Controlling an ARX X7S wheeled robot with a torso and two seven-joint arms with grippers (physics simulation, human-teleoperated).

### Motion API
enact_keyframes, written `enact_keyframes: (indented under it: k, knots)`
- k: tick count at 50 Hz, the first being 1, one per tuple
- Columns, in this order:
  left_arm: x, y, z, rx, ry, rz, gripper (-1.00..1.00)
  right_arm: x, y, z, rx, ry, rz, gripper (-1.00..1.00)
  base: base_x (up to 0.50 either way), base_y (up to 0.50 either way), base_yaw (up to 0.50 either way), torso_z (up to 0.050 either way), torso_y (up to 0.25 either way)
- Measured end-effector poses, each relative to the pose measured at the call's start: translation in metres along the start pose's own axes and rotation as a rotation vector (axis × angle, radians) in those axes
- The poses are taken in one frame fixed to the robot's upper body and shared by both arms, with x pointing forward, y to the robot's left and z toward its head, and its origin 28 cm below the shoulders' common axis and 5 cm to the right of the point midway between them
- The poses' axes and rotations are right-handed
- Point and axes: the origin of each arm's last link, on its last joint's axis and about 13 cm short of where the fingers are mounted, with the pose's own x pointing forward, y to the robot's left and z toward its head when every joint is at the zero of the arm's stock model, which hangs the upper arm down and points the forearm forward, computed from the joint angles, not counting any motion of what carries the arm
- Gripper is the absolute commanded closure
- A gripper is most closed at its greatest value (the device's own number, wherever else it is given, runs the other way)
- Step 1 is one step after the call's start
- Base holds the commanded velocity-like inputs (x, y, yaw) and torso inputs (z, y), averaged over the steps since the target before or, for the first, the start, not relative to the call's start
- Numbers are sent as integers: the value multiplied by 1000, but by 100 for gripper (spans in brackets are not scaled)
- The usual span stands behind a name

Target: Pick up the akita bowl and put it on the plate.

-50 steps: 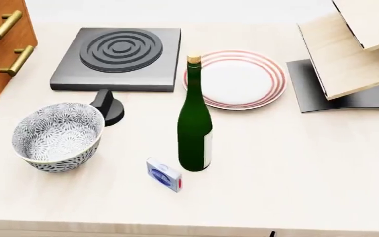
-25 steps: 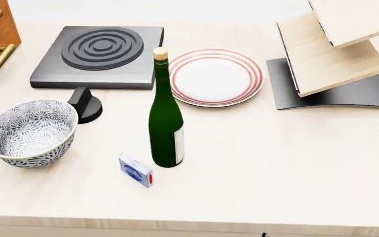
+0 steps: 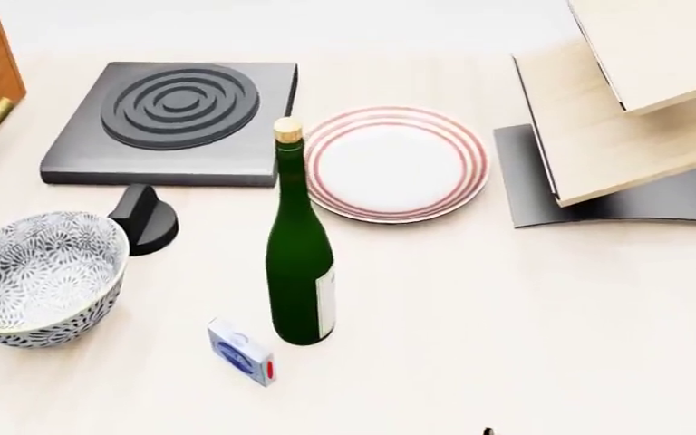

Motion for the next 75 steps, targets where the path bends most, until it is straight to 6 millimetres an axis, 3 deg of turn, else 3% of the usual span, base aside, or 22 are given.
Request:
enact_keyframes:
  k: [75]
  knots:
    - [1,2,1,9,-5,13,-100,1,2,-5,-5,20,4,-100,295,-80,0,0,0]
